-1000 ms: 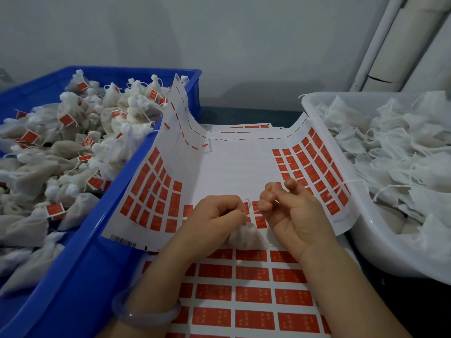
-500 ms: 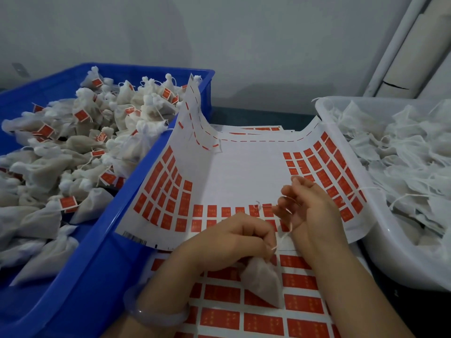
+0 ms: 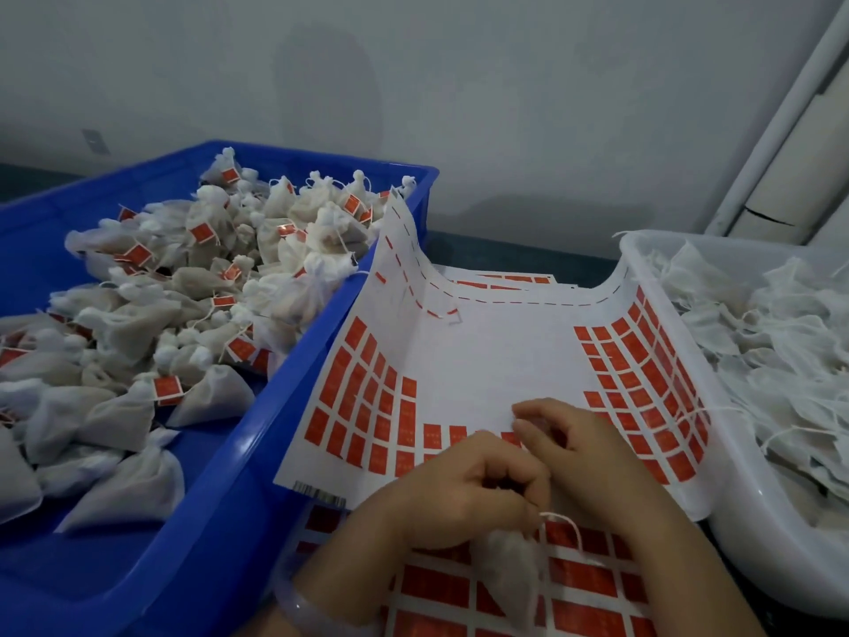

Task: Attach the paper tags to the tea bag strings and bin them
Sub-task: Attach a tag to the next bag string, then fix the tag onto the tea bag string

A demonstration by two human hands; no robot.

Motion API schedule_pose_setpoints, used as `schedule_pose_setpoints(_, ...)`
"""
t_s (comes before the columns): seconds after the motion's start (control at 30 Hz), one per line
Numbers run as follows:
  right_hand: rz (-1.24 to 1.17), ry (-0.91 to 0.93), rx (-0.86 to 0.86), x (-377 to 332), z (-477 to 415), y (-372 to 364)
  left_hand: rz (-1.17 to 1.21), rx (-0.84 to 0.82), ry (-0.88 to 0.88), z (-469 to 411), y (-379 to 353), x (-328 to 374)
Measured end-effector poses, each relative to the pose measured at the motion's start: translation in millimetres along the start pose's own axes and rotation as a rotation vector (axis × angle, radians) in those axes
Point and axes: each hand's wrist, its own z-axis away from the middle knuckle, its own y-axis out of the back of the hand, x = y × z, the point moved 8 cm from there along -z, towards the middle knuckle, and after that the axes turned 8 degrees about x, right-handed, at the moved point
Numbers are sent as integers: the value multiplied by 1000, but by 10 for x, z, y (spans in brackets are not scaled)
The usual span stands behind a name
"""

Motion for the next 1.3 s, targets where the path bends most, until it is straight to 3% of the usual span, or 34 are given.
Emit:
schedule_pose_setpoints(0.17, 146, -25, 24, 14, 0, 53, -102, 54, 46, -16, 110, -73)
schedule_pose_setpoints(0.33, 449, 11, 48, 14, -57, 71, -69, -8, 67, -11, -30, -92)
schedule_pose_setpoints(0.5, 444, 137, -224, -30, -116, -281, -125, 27, 16, -9, -25, -36)
schedule_pose_setpoints(0.63, 422, 70, -167, 74, -168, -186, -106, 89, 24, -16, 100, -42)
schedule_pose_setpoints(0.83, 465, 46, -72, -4, -231, -120, -89, 47, 70, -25, 90, -101)
schedule_pose_setpoints(0.9, 378, 73, 3, -109, -275, -120, -62, 29, 80, -29, 70, -111)
schedule_pose_setpoints(1.03, 54, 110, -72, -326, -382, -338, -19, -19, 92, -21, 41, -115)
schedule_pose_setpoints(1.3, 81, 107, -40, -362, -522, -546, -46, -48, 117, -17, 34, -159)
